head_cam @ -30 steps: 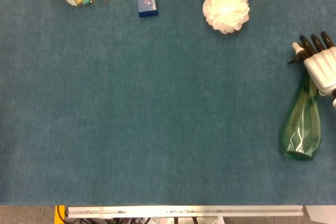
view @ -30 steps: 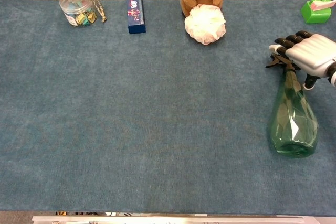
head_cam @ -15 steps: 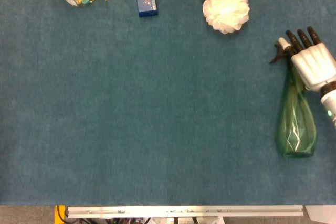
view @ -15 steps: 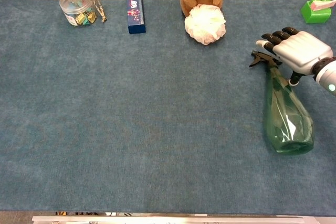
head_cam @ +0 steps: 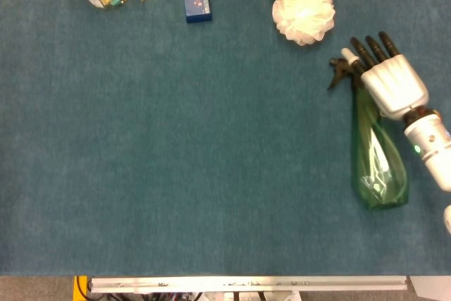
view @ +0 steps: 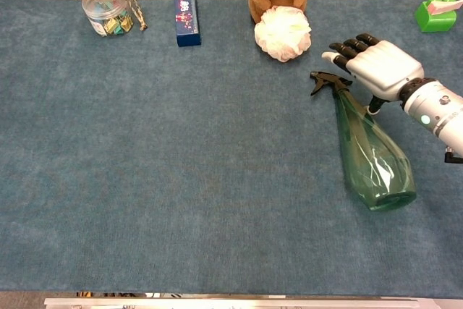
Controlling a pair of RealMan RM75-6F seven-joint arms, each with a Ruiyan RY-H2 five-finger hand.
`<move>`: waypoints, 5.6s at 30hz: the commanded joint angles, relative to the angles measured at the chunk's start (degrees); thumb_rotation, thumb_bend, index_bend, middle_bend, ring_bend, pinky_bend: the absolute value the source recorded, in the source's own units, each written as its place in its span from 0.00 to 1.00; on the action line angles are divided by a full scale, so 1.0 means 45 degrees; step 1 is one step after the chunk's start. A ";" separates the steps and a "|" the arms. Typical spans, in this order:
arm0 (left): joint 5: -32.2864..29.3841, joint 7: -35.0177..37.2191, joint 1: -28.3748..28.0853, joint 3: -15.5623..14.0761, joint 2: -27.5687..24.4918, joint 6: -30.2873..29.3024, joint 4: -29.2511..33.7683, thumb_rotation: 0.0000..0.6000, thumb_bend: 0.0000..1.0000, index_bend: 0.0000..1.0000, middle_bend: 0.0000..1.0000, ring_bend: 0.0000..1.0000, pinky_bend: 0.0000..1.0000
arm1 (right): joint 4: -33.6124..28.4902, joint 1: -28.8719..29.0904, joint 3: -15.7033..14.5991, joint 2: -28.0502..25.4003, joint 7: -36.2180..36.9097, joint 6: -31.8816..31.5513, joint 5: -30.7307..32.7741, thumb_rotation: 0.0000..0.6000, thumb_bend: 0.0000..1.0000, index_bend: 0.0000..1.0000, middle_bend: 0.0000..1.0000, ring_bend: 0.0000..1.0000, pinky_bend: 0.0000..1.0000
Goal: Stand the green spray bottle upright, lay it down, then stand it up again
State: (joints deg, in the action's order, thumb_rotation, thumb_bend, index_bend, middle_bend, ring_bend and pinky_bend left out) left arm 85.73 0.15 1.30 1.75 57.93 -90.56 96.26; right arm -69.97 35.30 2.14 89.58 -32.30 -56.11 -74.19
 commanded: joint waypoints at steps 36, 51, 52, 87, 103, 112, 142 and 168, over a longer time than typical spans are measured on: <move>-0.0151 -0.0013 -0.0002 0.0135 -0.0074 -0.0005 0.0078 1.00 0.13 0.34 0.35 0.39 0.70 | -0.9142 0.0042 -0.1279 -0.7325 0.3158 0.1836 -0.2381 1.00 0.63 0.20 0.15 0.01 0.02; -0.0113 0.0179 0.0113 0.0127 -0.0120 -0.0186 0.0049 1.00 0.13 0.34 0.35 0.39 0.70 | -0.8152 0.0674 -0.2190 -0.6216 0.6751 0.1861 -0.6191 1.00 1.00 0.42 0.35 0.17 0.05; -0.0114 0.0189 0.0118 0.0128 -0.0124 -0.0192 0.0050 1.00 0.13 0.34 0.35 0.39 0.70 | -0.8154 0.0693 -0.2248 -0.6200 0.6730 0.1893 -0.6271 1.00 1.00 0.43 0.36 0.17 0.05; -0.0118 0.0036 0.0110 0.0151 -0.0119 -0.0175 0.0118 1.00 0.13 0.34 0.35 0.39 0.70 | -0.8399 -0.0105 -0.3379 -0.7121 0.4767 0.2540 -0.5022 1.00 1.00 0.49 0.56 0.22 0.05; -0.0144 -0.0029 0.0129 0.0146 -0.0073 -0.0173 0.0093 1.00 0.13 0.34 0.35 0.39 0.70 | -0.8308 -0.0813 -0.3147 -0.7643 0.3498 0.2242 -0.3713 1.00 1.00 0.49 0.56 0.22 0.05; -0.0160 -0.0079 0.0118 0.0157 -0.0073 -0.0155 0.0119 1.00 0.13 0.34 0.35 0.39 0.70 | -0.8235 -0.1332 -0.2968 -0.7913 0.2204 0.1887 -0.2584 1.00 1.00 0.49 0.56 0.22 0.05; -0.0188 -0.0150 0.0074 0.0154 -0.0058 -0.0062 0.0101 1.00 0.13 0.34 0.35 0.39 0.70 | -0.7207 -0.1724 -0.1464 -0.7633 0.5152 -0.1111 -0.4880 1.00 0.48 0.37 0.25 0.15 0.08; -0.0073 -0.0008 0.0116 0.0093 -0.0084 -0.0121 0.0078 1.00 0.13 0.34 0.35 0.39 0.70 | -0.1174 -0.0211 0.0689 -0.3233 0.2711 0.0774 -0.0770 1.00 0.00 0.14 0.08 0.03 0.08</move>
State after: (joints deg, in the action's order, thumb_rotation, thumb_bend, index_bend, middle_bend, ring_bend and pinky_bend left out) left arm 85.38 0.08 1.80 2.18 57.57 -91.08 96.62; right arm -77.01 33.51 5.05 73.48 -20.54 -53.60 -78.08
